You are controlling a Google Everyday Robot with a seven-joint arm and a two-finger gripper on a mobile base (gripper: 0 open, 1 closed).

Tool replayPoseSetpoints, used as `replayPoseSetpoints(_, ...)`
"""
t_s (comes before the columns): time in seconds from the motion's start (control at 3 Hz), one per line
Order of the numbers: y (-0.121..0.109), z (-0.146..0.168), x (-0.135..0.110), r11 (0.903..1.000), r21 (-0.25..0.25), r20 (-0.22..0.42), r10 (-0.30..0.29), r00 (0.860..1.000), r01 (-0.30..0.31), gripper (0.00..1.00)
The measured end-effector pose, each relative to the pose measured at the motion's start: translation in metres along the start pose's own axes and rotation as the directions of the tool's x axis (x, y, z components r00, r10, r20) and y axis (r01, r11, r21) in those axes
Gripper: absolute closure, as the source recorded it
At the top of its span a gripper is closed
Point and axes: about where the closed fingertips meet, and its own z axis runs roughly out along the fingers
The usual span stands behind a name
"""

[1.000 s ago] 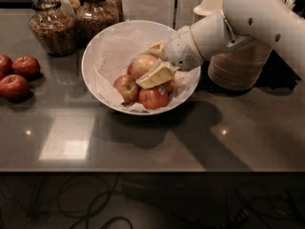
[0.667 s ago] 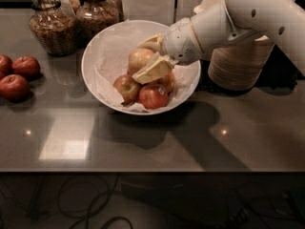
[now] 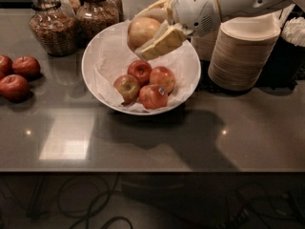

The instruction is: Pick apple from white bowl

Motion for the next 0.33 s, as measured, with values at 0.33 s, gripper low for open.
replayPoseSetpoints(0.33,-0.0004,-0.0009,-0.0016,1.0000,0.001,0.001,-0.003,1.000,0.003,1.00)
